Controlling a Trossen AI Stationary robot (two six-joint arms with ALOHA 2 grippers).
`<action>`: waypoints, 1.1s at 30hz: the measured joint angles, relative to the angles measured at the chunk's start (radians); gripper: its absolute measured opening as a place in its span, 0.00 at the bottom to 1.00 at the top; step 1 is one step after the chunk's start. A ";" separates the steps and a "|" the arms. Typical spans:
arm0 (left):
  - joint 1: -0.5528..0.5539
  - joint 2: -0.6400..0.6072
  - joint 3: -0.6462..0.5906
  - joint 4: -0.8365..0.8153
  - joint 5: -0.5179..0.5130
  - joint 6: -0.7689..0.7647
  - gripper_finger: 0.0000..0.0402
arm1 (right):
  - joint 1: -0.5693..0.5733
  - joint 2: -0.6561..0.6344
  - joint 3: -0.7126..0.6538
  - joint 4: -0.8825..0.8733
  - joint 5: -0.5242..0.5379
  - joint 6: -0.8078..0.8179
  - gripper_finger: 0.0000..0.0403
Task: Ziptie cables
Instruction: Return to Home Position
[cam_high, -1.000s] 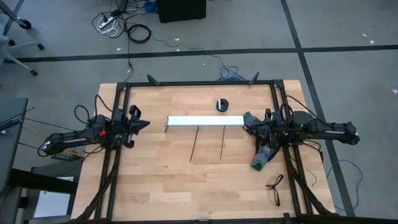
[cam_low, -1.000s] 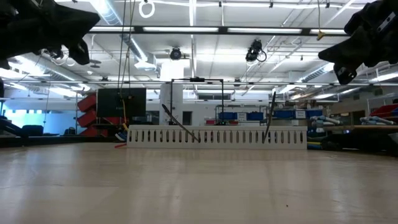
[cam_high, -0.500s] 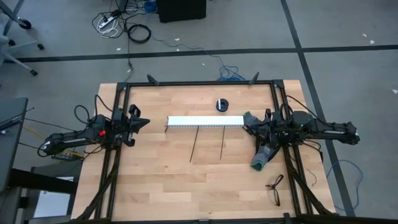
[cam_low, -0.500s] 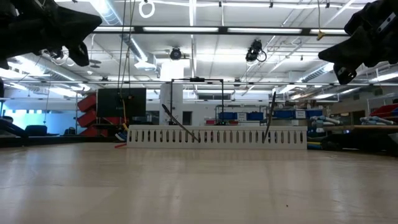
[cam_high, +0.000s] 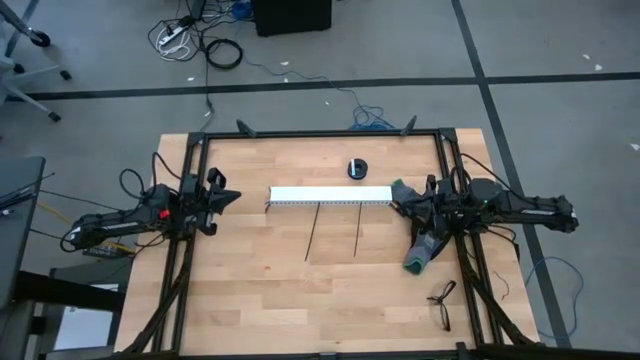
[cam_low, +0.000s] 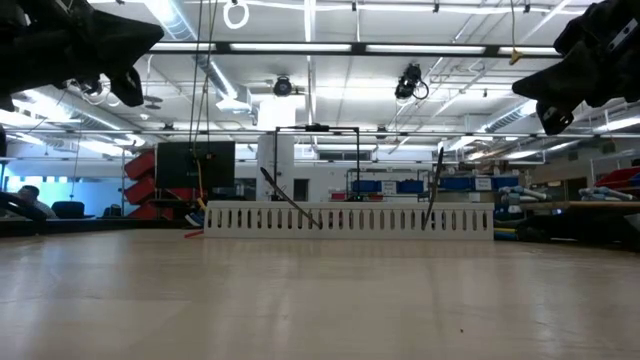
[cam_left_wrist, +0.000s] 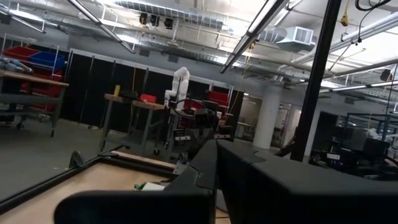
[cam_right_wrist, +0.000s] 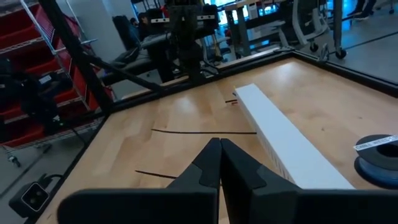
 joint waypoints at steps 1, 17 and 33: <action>0.000 0.000 0.000 0.001 0.000 0.000 0.00 | 0.006 0.000 0.000 0.001 0.001 0.000 0.01; 0.000 0.000 0.000 0.000 0.000 0.000 0.00 | 0.076 0.002 -0.015 0.036 -0.001 0.000 0.01; 0.000 0.000 0.000 -0.001 0.000 0.000 0.00 | 0.075 0.002 -0.015 0.035 -0.001 0.000 0.01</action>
